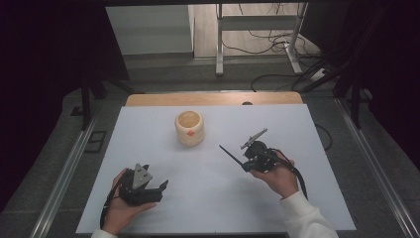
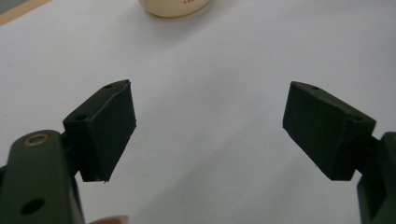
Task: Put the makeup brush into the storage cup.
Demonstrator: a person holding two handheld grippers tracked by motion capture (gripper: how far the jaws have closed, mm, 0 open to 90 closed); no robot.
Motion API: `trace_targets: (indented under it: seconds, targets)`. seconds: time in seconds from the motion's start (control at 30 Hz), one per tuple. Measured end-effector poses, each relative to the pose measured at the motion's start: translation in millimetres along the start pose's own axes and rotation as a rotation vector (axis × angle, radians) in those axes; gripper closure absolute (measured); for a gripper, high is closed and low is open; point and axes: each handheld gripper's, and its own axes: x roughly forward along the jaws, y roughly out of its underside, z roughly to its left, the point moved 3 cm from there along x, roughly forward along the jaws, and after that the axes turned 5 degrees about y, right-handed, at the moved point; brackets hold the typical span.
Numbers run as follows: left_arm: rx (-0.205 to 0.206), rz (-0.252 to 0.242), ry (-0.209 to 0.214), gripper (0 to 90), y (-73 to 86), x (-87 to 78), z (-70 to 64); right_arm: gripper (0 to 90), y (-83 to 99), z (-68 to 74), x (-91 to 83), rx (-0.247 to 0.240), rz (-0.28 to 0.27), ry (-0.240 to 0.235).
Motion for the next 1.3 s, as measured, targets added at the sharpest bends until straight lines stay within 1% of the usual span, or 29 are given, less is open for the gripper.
trace_targets:
  seconds: [0.1, 0.13, 0.17, 0.27, 0.47, 0.5, 0.57, 0.87, 0.93, 0.97, 1.0, 1.03, 1.13, 1.17, 1.2, 1.27, 1.3]
  targets:
    - [0.003, 0.002, 0.012, 18.3, -0.5, 1.5, -0.5, 84.3, -1.0, 4.1, 1.2, -0.018, -0.002, -0.004]
    - [0.003, 0.002, 0.016, 18.7, -0.6, 1.8, -0.5, 84.3, -1.3, 6.1, 1.2, -0.017, -0.001, -0.004]
    - [0.003, 0.002, 0.019, 18.9, -0.6, 2.2, -0.6, 84.3, -1.5, 6.7, 1.5, -0.029, -0.003, -0.003]
    - [0.006, 0.004, 0.026, 19.1, -0.8, 2.8, -0.8, 84.3, -1.6, 9.6, 1.7, -0.037, -0.003, -0.004]
    - [0.012, 0.004, 0.025, 19.1, -2.0, 4.2, -1.3, 84.3, -1.2, 13.8, 2.0, -0.048, 0.002, -0.017]
    - [0.014, 0.002, 0.033, 19.1, -2.1, 4.7, -1.3, 84.3, -1.3, 17.1, 1.1, -0.052, -0.002, -0.058]
    - [0.009, -0.008, 0.058, 18.9, -2.0, 5.3, -1.0, 84.3, -1.8, 19.9, -0.4, -0.059, -0.006, -0.078]
    - [0.018, 0.002, 0.056, 19.1, -3.2, 8.3, -0.3, 84.3, -3.6, 35.0, 2.4, -0.102, -0.002, -0.086]
    - [0.011, 0.0, 0.072, 20.1, -3.8, 8.9, -0.3, 84.3, -4.1, 36.1, 1.5, -0.102, -0.009, -0.094]
    - [0.011, 0.0, 0.072, 20.5, -3.8, 8.9, -0.3, 84.3, -4.1, 36.1, 1.5, -0.102, -0.009, -0.094]
    - [0.002, -0.002, 0.089, 20.5, -4.7, 9.4, 0.0, 84.3, -4.0, 37.8, 0.2, -0.106, -0.016, -0.106]
    - [0.002, -0.002, 0.089, 20.5, -4.7, 9.4, 0.0, 84.3, -4.0, 38.2, 0.0, -0.107, -0.016, -0.105]
    - [0.009, -0.009, 0.096, 19.9, -5.8, 9.8, -0.8, 84.3, -3.8, 40.1, -0.3, -0.114, -0.018, -0.105]
    - [0.021, -0.012, 0.095, 19.8, -6.4, 10.1, -1.9, 84.3, -3.8, 41.1, -0.2, -0.118, -0.017, -0.106]
    - [0.021, -0.012, 0.095, 19.8, -6.4, 10.1, -1.9, 84.3, -3.8, 42.3, 0.0, -0.125, -0.017, -0.107]
    - [0.02, -0.014, 0.113, 19.9, -7.2, 10.9, -2.7, 84.3, -4.0, 45.0, 0.3, -0.133, -0.018, -0.117]
    - [0.02, -0.014, 0.113, 19.9, -7.2, 10.9, -2.7, 84.3, -4.2, 46.3, 0.4, -0.14, -0.02, -0.122]
